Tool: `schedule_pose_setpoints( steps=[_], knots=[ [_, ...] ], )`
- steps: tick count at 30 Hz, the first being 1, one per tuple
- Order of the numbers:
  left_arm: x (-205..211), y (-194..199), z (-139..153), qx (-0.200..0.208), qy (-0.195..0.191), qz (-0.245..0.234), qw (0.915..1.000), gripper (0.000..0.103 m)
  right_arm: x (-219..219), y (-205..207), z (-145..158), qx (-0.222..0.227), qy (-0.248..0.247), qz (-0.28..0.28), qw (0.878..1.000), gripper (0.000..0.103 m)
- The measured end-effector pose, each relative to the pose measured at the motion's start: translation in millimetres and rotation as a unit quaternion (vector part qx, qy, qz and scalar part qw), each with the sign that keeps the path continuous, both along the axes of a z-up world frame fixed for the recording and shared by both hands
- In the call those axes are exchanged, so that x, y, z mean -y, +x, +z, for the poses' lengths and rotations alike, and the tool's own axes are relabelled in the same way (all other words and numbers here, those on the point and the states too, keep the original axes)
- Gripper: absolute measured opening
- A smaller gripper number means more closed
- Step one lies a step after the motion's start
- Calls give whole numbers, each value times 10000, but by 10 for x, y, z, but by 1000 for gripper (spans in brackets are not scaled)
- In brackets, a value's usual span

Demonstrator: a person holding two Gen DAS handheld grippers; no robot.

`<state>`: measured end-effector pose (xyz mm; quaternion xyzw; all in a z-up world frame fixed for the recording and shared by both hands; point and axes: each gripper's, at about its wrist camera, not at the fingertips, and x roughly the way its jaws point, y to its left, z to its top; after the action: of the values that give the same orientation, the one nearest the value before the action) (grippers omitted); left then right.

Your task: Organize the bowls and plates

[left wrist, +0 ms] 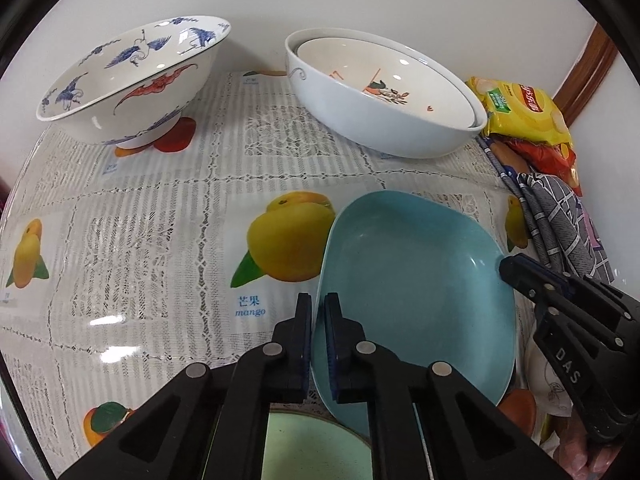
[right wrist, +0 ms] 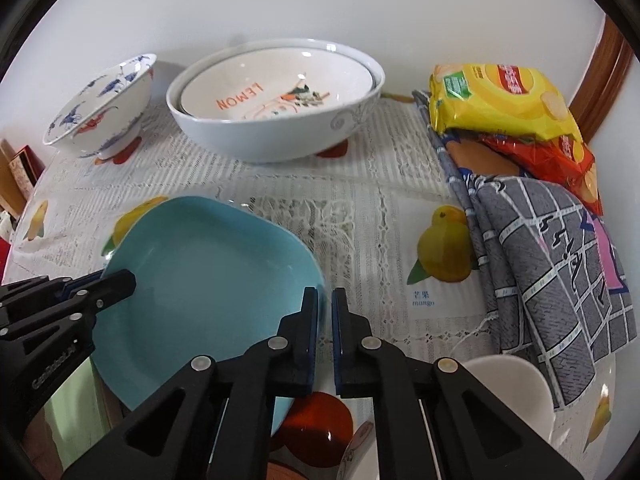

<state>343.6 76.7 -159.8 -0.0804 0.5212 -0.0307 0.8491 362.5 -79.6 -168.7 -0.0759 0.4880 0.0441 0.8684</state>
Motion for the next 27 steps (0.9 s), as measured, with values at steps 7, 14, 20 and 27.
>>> schedule_pose_setpoints(
  steps=[7,14,20,27],
  knots=[
    [-7,-33,2,-39,123,35,9999,9,-129,20,-21,-15,-110,128,9999,24],
    [-6,-7,-41,-60,-66,19,10000,13,-119,77,-144,-163,-14,54,9999,9],
    [2,-43,42,91,-4,-8,10000,8,-68,25,-71,58,154,-27,9999,6],
    [-11,-178,321,319,-13,-7,9995,7,34,-83,214,308,648,-122,9973,2]
  ],
)
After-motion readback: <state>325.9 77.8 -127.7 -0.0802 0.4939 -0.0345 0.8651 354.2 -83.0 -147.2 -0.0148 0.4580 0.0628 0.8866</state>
